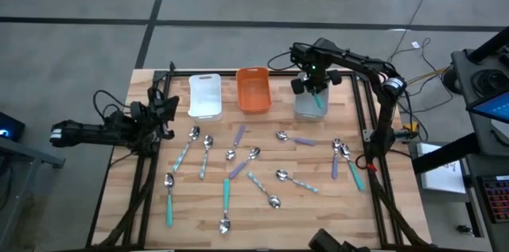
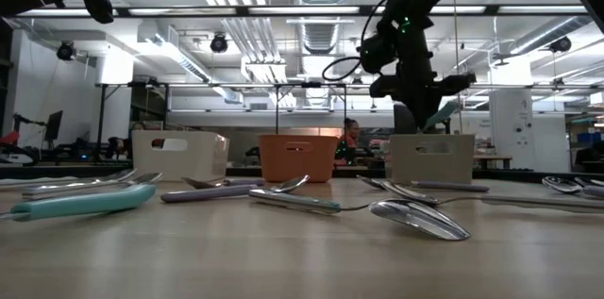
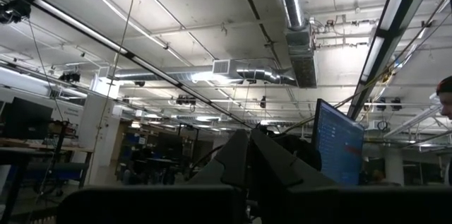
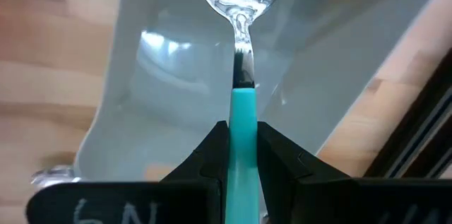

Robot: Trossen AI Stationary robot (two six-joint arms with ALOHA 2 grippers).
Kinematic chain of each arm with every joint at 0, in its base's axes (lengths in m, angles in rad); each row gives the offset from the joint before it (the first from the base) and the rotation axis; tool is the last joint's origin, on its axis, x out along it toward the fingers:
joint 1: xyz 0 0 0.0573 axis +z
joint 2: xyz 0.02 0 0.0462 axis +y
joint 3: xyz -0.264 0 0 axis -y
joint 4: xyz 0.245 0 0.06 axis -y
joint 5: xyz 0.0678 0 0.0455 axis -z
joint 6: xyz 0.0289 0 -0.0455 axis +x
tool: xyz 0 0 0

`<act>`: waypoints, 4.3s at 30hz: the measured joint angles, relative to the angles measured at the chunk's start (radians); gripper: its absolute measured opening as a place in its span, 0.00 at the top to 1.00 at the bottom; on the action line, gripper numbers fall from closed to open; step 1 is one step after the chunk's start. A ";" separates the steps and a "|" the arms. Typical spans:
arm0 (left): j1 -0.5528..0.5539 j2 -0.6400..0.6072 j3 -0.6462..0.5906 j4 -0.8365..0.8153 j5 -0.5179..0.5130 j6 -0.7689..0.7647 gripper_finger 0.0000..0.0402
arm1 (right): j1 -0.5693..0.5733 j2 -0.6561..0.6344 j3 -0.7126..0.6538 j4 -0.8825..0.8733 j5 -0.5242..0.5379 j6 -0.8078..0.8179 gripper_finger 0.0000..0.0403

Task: Sort silverware by color (type)
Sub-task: Put the green spoon into the gray bin, then put the blue patterned spoon into the white bin

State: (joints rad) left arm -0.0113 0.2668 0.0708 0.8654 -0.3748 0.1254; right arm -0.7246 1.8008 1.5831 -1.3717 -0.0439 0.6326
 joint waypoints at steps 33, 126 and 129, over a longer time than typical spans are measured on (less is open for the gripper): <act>0.000 0.000 0.000 0.001 0.000 -0.001 1.00 | 0.044 0.000 -0.176 0.295 0.087 -0.050 0.89; 0.002 0.405 0.001 0.077 -0.384 -0.534 1.00 | 0.593 -0.281 -1.017 2.169 0.193 -0.881 0.87; 0.002 0.409 0.000 0.077 -0.384 -0.534 1.00 | 0.593 -0.232 -1.017 2.238 0.193 -0.885 0.87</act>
State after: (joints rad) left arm -0.0097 0.6760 0.0711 0.9426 -0.7591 -0.4088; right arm -0.1314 1.5687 0.5663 0.8665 0.1487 -0.2526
